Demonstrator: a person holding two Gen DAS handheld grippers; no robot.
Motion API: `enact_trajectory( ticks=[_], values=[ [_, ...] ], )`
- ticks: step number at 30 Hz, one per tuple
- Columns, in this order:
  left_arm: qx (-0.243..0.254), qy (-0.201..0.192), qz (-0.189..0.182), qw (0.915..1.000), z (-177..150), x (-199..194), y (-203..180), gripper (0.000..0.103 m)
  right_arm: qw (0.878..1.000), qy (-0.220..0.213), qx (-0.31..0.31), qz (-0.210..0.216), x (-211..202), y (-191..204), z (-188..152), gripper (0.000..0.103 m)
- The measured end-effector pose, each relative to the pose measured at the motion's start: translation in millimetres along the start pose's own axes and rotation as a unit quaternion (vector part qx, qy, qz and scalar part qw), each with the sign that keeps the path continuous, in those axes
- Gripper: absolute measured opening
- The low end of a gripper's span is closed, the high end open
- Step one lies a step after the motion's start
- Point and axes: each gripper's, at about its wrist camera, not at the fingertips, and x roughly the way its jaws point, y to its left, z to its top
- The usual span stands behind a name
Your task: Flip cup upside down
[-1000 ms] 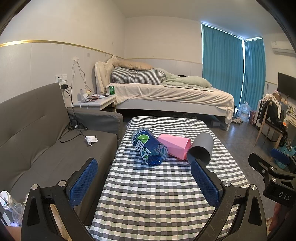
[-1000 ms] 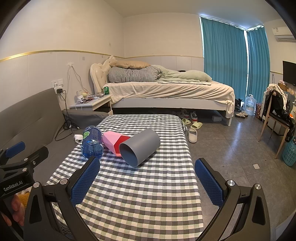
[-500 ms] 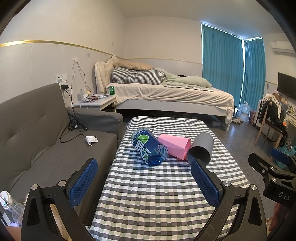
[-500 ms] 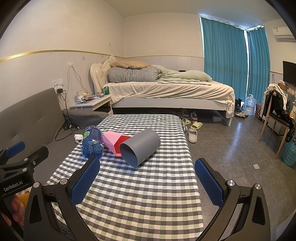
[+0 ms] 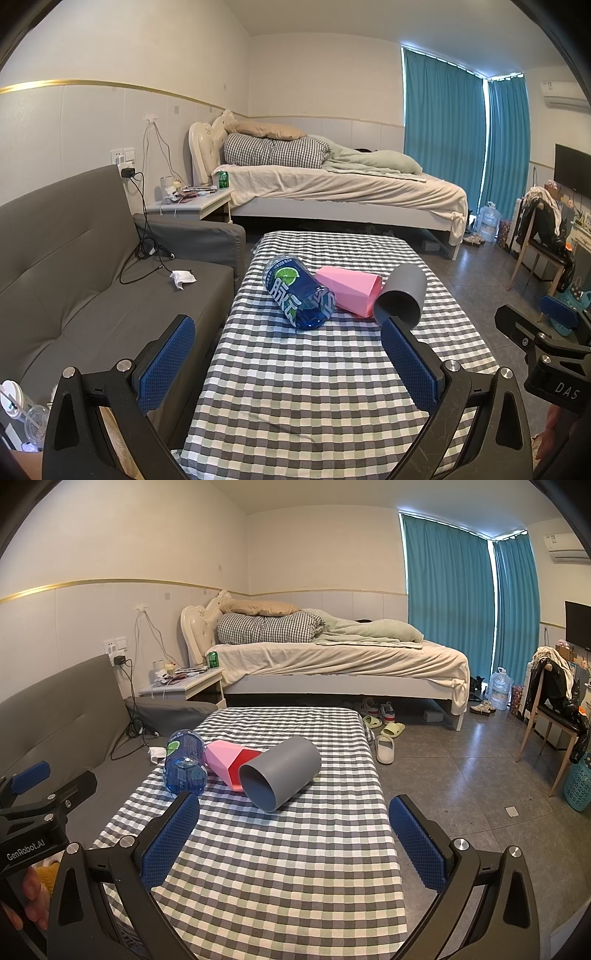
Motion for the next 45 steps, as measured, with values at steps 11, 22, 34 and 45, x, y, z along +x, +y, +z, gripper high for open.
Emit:
enact_trajectory(
  ticks=[11,22,34,45],
  values=[
    [-0.013,0.012,0.012,0.9998,11.0,-1.3,16.4,0.103,1.000,0.003,0.006,0.014,3.9,7.7,5.1,0.103],
    [-0.073,0.057,0.084,0.9922,18.4,32.8,68.2,0.103,0.995,0.014,-0.055,0.088,37.7,53.5,32.9,0.103],
    [-0.091,0.095,0.123,0.9837,8.8,69.8,103.6,0.103,0.980,0.086,-0.118,0.132,148.1,134.1,31.9,0.103],
    [-0.114,0.121,0.108,0.9801,-6.5,94.4,111.5,0.103,0.973,0.142,-0.135,0.121,226.5,160.2,13.3,0.085]
  ],
)
